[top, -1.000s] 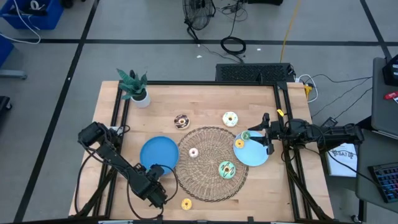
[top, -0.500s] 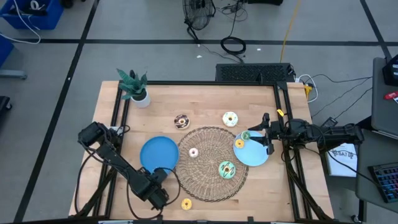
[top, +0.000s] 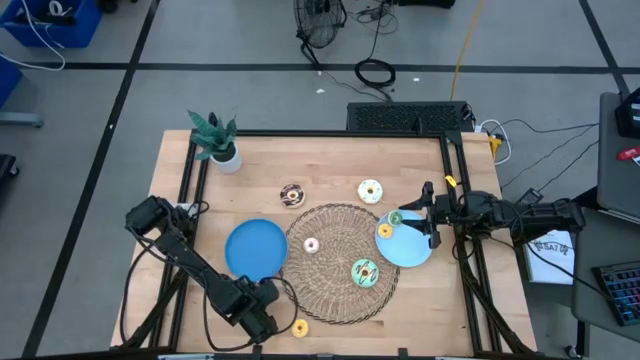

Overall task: Pick & Place donuts
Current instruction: Put the small orange donut on the light blue plate

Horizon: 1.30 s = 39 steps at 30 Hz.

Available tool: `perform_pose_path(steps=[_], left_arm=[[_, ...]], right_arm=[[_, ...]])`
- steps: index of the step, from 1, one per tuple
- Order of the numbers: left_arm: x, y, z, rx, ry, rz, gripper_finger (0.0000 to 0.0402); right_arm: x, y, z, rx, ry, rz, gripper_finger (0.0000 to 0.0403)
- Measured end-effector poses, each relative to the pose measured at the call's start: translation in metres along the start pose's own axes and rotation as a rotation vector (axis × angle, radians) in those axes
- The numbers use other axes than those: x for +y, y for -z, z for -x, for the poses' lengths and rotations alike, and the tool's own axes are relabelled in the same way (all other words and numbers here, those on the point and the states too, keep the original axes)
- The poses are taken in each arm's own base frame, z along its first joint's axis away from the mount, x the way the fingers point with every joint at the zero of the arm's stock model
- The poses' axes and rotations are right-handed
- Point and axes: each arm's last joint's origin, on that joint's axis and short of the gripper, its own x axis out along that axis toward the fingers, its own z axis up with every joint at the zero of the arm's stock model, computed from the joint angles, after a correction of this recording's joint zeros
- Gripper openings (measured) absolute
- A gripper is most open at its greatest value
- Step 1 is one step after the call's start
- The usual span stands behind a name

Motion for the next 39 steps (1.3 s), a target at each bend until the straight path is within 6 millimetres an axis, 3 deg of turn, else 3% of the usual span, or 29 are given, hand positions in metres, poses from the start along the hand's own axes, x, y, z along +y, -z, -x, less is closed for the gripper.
perform_pose_path(steps=[12, 19, 24, 32, 39], left_arm=[[0.005, 0.002, 0.0, 0.016, -0.047, 0.031, 0.0367], [0.008, -0.007, 0.001, -0.199, -0.1, 0.029, 0.0367], [0.007, -0.019, 0.0, -0.225, -0.083, 0.016, 0.0367], [-0.004, -0.028, 0.0, -0.265, 0.019, -0.154, 0.0367], [-0.002, -0.028, 0.0, -0.259, -0.006, -0.219, 0.0367]], right_arm=[[0.0, 0.0, 0.0, 0.0, 0.0, 0.0, 0.0171], [0.0, 0.0, 0.0, 0.0, 0.0, 0.0, 0.0171], [0.0, 0.0, 0.0, 0.0, 0.0, 0.0, 0.0171], [0.0, 0.0, 0.0, 0.0, 0.0, 0.0, 0.0171], [0.0, 0.0, 0.0, 0.0, 0.0, 0.0, 0.0171]])
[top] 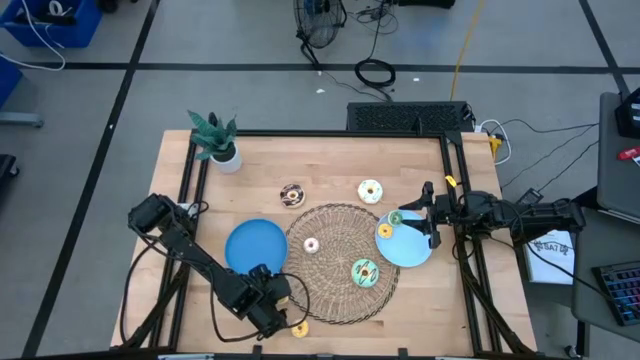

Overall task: Pick & Place donuts
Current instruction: Put the small orange donut on the light blue plate

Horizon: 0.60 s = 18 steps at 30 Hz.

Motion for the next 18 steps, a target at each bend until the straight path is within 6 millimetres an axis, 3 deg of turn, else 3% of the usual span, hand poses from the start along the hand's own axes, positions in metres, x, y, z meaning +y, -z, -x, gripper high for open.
perform_pose_path(steps=[18], left_arm=[[0.006, 0.01, -0.012, 0.075, -0.029, -0.04, 0.0367]], right_arm=[[0.0, 0.0, 0.0, 0.0, 0.0, 0.0, 0.0171]])
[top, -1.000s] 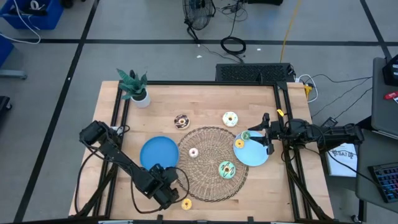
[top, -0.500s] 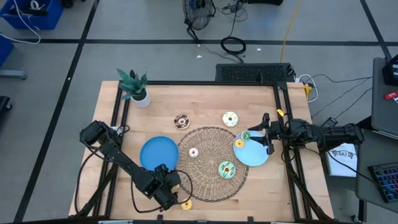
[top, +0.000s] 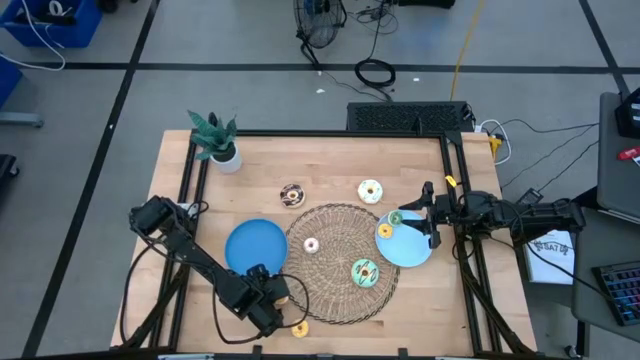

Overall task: Pick & Place donuts
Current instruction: Put the small orange donut on the light blue plate

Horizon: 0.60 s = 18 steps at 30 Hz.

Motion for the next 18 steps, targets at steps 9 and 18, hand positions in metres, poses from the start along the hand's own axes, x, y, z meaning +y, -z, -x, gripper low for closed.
perform_pose_path(steps=[9, 18], left_arm=[[0.0004, 0.0, 0.0, -0.005, -0.006, -0.005, 0.0367], [0.0008, 0.0003, 0.0, -0.002, -0.011, -0.006, 0.0336]], right_arm=[[0.0, 0.0, 0.0, 0.0, 0.0, 0.0, 0.0171], [0.0, 0.0, 0.0, 0.0, 0.0, 0.0, 0.0171]])
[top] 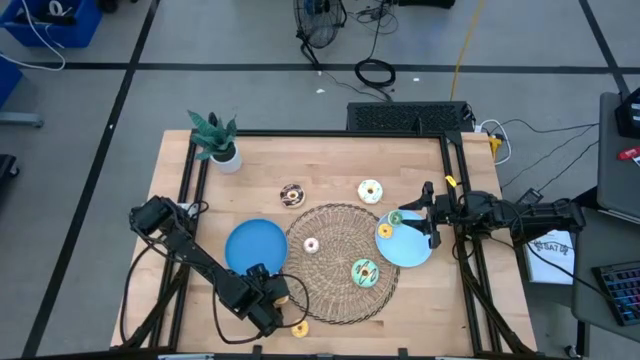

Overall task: Pick & Place donuts
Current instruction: Put the small orange donut on the light blue plate

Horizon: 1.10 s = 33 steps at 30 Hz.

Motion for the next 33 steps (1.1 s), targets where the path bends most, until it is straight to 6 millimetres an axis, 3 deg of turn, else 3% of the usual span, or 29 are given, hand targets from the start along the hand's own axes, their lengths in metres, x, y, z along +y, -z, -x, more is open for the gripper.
perform_pose_path(steps=[7, 12, 24, 33], left_arm=[[0.0, 0.0, 0.0, -0.01, 0.002, 0.011, 0.0253], [-0.004, -0.004, -0.001, -0.034, 0.041, 0.007, 0.0218], [-0.002, -0.016, -0.004, 0.047, 0.143, 0.032, 0.0171], [-0.003, -0.03, -0.005, 0.015, 0.221, -0.003, 0.0174]], right_arm=[[0.0, 0.0, 0.0, 0.0, 0.0, 0.0, 0.0171], [0.0, 0.0, 0.0, 0.0, 0.0, 0.0, 0.0171], [0.0, 0.0, 0.0, 0.0, 0.0, 0.0, 0.0171], [0.0, 0.0, 0.0, 0.0, 0.0, 0.0, 0.0171]])
